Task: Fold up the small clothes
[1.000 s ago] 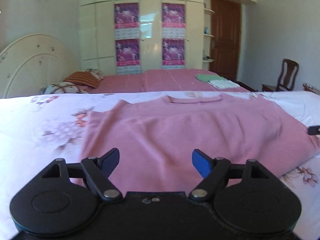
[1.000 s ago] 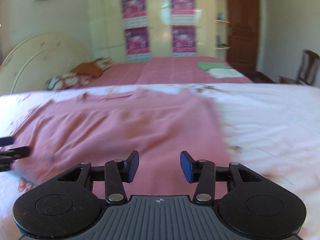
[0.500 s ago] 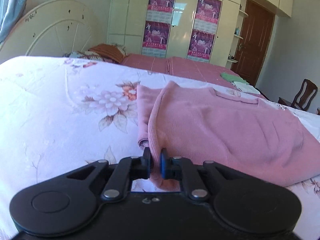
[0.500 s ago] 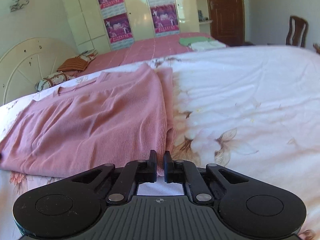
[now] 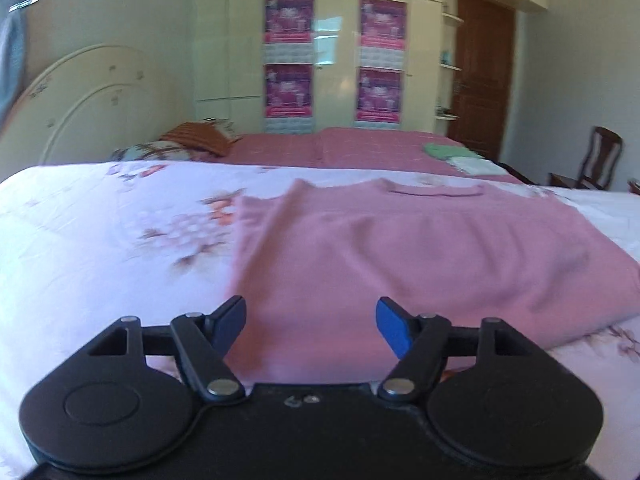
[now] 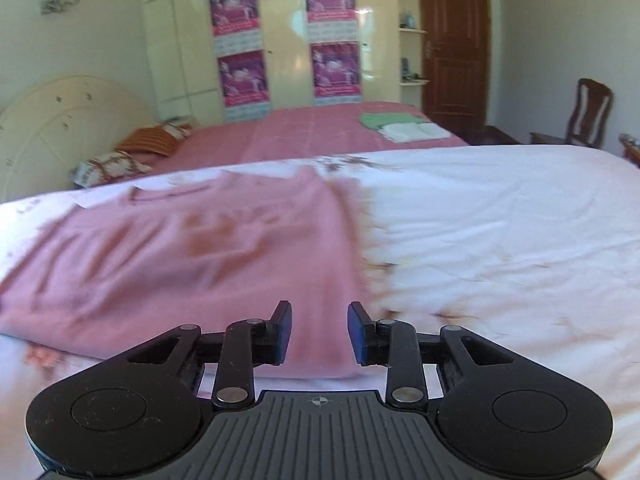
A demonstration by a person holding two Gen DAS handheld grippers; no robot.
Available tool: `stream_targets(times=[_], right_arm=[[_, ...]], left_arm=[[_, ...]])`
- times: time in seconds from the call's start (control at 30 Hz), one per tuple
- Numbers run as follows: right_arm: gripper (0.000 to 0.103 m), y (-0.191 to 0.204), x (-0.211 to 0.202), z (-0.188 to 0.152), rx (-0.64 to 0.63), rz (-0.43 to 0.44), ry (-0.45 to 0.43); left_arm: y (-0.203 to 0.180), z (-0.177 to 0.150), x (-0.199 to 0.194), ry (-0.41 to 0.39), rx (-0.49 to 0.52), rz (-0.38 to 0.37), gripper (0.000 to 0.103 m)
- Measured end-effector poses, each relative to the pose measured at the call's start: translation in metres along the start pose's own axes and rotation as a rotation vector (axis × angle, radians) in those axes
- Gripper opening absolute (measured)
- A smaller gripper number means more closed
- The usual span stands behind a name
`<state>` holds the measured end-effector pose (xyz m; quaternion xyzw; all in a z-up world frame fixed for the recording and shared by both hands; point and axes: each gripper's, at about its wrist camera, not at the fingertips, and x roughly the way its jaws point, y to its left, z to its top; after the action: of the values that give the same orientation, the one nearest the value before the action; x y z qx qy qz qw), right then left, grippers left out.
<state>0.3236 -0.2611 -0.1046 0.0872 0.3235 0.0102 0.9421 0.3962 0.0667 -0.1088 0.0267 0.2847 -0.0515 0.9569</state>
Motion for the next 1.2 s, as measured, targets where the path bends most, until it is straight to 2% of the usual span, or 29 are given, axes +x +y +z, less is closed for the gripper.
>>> stream_targets(times=[0.1, 0.17, 0.27, 0.43, 0.63, 0.8, 0.83, 0.9, 1.0, 1.1, 1.2], right_arm=[[0.031, 0.039, 0.015, -0.004, -0.046, 0.066, 0.027], [0.031, 0.062, 0.023, -0.008, -0.088, 0.096, 0.039], [0.031, 0.076, 0.034, -0.015, -0.114, 0.099, 0.069], [0.03, 0.05, 0.041, -0.024, -0.118, 0.006, 0.112], [0.03, 0.032, 0.035, -0.022, -0.093, -0.007, 0.122], [0.031, 0.031, 0.018, -0.013, -0.058, -0.026, 0.037], [0.031, 0.03, 0.021, -0.014, -0.064, -0.038, 0.045], [0.03, 0.024, 0.034, -0.02, -0.069, -0.069, 0.125], [0.031, 0.019, 0.034, -0.022, -0.072, -0.053, 0.13], [0.031, 0.015, 0.018, -0.018, -0.041, -0.028, 0.098], [0.031, 0.01, -0.007, -0.021, -0.031, -0.009, 0.062]], left_arm=[[-0.044, -0.002, 0.014, 0.023, 0.022, -0.095, 0.073], [-0.058, -0.009, 0.026, 0.058, 0.024, -0.105, 0.073], [-0.056, -0.02, 0.036, 0.101, 0.015, -0.095, 0.073], [-0.035, -0.028, 0.03, 0.109, 0.021, -0.076, 0.076], [-0.031, -0.027, 0.026, 0.117, 0.034, -0.058, 0.076], [-0.03, -0.025, 0.025, 0.124, 0.008, -0.031, 0.077], [-0.03, -0.027, 0.026, 0.127, 0.009, -0.031, 0.078], [-0.031, -0.028, 0.026, 0.125, 0.028, -0.027, 0.078], [-0.033, -0.025, 0.025, 0.145, 0.033, -0.016, 0.078], [-0.031, -0.024, 0.013, 0.151, -0.013, -0.002, 0.077], [-0.023, -0.025, -0.007, 0.145, -0.103, -0.006, 0.076]])
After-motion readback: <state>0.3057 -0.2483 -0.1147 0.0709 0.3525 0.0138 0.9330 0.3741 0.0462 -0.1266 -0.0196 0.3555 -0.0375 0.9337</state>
